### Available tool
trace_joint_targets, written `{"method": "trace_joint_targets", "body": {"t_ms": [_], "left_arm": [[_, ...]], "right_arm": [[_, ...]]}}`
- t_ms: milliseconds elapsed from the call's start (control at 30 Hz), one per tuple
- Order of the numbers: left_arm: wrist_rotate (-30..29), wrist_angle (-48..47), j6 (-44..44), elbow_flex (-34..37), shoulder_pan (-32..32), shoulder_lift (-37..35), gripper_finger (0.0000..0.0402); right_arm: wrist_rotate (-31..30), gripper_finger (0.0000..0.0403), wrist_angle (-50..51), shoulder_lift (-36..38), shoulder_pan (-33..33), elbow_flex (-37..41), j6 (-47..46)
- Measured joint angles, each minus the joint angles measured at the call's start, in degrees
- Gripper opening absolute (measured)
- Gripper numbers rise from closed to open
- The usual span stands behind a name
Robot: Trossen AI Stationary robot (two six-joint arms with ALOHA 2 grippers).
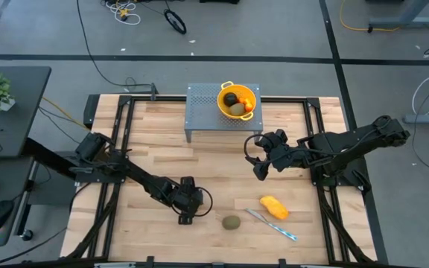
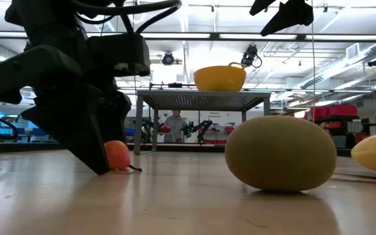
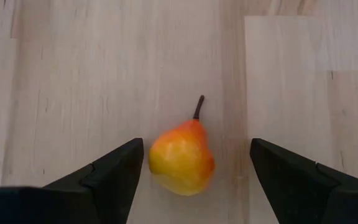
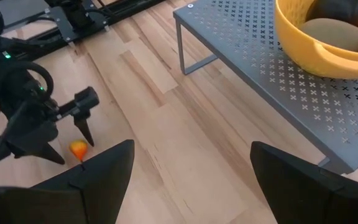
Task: Pick & Place Fruit
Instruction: Put the peach into the yellow strainer bowl on the shelf
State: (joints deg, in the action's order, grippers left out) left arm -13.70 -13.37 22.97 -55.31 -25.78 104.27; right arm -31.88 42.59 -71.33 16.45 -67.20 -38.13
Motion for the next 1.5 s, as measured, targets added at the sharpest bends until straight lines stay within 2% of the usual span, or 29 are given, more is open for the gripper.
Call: {"method": "trace_joint_targets", "body": {"t_ms": [200, 633, 800, 1233, 1500], "left_arm": [[-0.24, -0.16, 0.36, -0.19, -0.02, 0.05, 0.0298], [1.16, -0.10, 0.14, -0.52, -0.02, 0.15, 0.0178], [1.59, -0.10, 0.16, -0.54, -0.01, 0.15, 0.0150], [2.33, -0.41, 0.52, -0.71, 0.00, 0.15, 0.0147], [1.75, -8.54, -2.49, -6.21, -0.02, -0.76, 0.0148]], "right_arm": [[0.40, 0.0332, 0.00, 0.00, 0.00, 0.00, 0.00], [0.44, 0.0332, 0.00, 0.00, 0.00, 0.00, 0.00], [0.46, 0.0332, 0.00, 0.00, 0.00, 0.00, 0.00], [0.46, 0.0332, 0.00, 0.00, 0.00, 0.00, 0.00], [0.48, 0.0332, -0.02, 0.00, 0.00, 0.00, 0.00]]}}
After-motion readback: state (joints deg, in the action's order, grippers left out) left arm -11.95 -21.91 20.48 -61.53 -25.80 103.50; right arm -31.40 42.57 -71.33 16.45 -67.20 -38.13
